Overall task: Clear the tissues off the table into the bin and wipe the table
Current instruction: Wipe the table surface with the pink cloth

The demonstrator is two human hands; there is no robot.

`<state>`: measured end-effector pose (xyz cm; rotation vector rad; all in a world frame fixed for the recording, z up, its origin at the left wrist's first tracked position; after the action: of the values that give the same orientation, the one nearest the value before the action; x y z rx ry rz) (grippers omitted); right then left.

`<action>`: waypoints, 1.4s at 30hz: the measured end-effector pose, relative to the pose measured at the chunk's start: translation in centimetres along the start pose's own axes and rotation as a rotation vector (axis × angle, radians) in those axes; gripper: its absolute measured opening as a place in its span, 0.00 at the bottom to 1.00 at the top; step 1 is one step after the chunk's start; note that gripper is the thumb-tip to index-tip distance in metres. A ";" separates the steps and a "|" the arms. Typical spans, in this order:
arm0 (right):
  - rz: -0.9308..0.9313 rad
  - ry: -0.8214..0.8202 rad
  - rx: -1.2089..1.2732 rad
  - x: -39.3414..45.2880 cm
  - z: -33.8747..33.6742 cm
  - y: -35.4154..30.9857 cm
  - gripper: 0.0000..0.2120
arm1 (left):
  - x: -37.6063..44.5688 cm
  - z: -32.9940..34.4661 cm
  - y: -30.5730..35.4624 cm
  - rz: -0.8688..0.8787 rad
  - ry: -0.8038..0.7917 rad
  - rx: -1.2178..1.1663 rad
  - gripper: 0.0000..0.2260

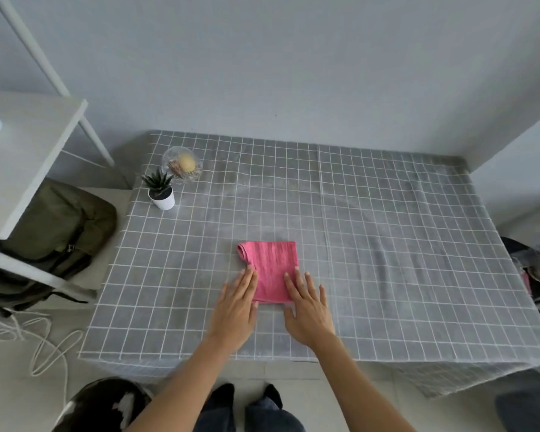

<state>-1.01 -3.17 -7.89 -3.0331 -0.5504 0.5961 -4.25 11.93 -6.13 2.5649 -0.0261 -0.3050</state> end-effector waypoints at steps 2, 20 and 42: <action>-0.010 -0.011 -0.001 0.5 -0.1 0.3 0.33 | 0.2 0.5 0.8 0.027 -0.019 0.034 0.26; 0.040 0.157 -0.003 1.8 0.0 1.1 0.30 | 2.6 2.0 0.1 -0.073 -0.027 0.157 0.33; 0.192 0.402 -0.085 -1.0 -11.0 2.4 0.28 | 5.9 -7.8 5.8 0.170 0.052 0.252 0.26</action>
<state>2.96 -5.00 2.51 -3.1749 -0.2764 -0.0466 3.48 10.61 2.16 2.7959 -0.2780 -0.1793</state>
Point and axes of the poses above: each hand's wrist, its own x-axis towards the middle knuckle, its own z-axis out of the palm, y = z × x, the point moved 7 cm from there along x, towards the middle knuckle, and after that the axes turned 12 degrees about -x, right-handed, at the moved point
